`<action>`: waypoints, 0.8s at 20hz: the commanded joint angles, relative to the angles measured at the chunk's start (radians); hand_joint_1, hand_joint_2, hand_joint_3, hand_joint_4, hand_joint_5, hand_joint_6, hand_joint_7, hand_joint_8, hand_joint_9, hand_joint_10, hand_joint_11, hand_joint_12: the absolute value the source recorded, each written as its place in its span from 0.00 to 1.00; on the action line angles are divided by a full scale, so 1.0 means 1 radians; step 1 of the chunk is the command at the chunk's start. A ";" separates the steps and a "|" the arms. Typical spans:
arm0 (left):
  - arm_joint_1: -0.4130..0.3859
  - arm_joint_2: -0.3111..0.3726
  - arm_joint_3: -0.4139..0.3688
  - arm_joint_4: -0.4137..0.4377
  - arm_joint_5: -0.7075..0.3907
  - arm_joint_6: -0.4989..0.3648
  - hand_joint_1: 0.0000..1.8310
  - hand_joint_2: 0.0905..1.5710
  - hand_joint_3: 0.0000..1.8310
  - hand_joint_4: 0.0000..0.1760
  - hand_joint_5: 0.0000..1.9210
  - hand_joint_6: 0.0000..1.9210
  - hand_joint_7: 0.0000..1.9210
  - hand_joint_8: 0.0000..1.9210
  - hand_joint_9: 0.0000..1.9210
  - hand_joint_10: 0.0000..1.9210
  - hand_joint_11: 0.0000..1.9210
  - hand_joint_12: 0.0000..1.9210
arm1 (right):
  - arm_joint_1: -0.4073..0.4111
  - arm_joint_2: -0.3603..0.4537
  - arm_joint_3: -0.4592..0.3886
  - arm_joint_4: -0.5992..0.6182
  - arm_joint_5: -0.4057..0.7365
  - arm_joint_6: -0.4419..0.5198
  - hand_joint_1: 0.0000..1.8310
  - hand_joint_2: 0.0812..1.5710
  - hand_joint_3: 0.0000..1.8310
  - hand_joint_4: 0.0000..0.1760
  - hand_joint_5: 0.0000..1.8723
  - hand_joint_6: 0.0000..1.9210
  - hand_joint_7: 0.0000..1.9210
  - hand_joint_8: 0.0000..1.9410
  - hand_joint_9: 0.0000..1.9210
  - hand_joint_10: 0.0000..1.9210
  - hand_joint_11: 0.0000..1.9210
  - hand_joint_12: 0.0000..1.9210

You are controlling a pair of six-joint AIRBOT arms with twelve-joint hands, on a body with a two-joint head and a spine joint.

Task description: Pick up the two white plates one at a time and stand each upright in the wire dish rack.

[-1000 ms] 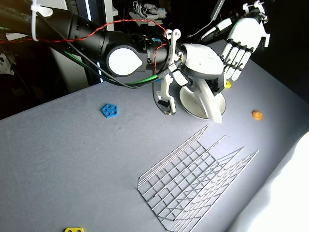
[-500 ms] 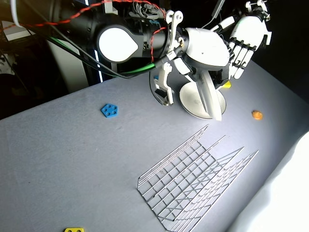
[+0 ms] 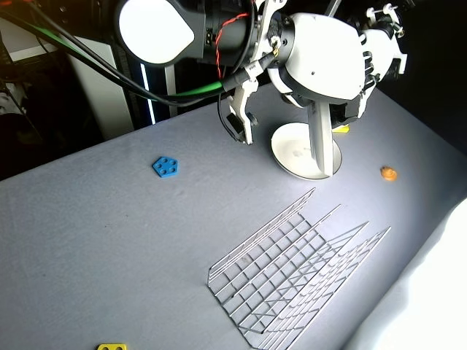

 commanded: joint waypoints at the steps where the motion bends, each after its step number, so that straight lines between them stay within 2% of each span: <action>1: 0.000 -0.002 0.008 -0.063 -0.062 0.002 0.00 0.62 0.00 0.00 0.00 0.00 0.00 0.00 0.00 0.00 0.00 0.00 | 0.028 0.008 -0.006 0.016 0.126 0.033 0.76 0.67 0.00 0.00 0.53 0.51 0.57 0.40 0.51 0.52 0.46 0.52; 4: 0.001 -0.008 0.017 -0.061 -0.060 0.003 0.00 0.62 0.00 0.00 0.00 0.00 0.00 0.00 0.00 0.00 0.00 0.00 | 0.042 0.025 -0.005 0.023 0.131 0.116 0.76 0.67 0.00 0.00 0.52 0.52 0.57 0.41 0.51 0.53 0.46 0.51; 9: 0.009 -0.014 0.028 -0.047 -0.057 0.015 0.00 0.61 0.00 0.00 0.00 0.00 0.00 0.00 0.00 0.00 0.00 0.00 | 0.049 0.061 0.002 0.123 0.155 0.122 0.76 0.67 0.00 0.00 0.53 0.51 0.57 0.39 0.51 0.52 0.46 0.50; 13: 0.015 -0.025 0.033 -0.024 -0.034 0.016 0.00 0.61 0.00 0.00 0.00 0.00 0.00 0.00 0.00 0.00 0.00 0.00 | 0.038 0.093 0.003 0.254 0.199 0.121 0.75 0.69 0.00 0.00 0.49 0.57 0.53 0.46 0.48 0.56 0.43 0.53; 16: 0.021 -0.033 0.032 -0.001 -0.010 0.030 0.00 0.61 0.00 0.00 0.00 0.00 0.00 0.00 0.00 0.00 0.00 0.00 | 0.032 0.116 0.014 0.306 0.256 0.127 0.75 0.68 0.00 0.00 0.51 0.55 0.55 0.43 0.49 0.55 0.43 0.55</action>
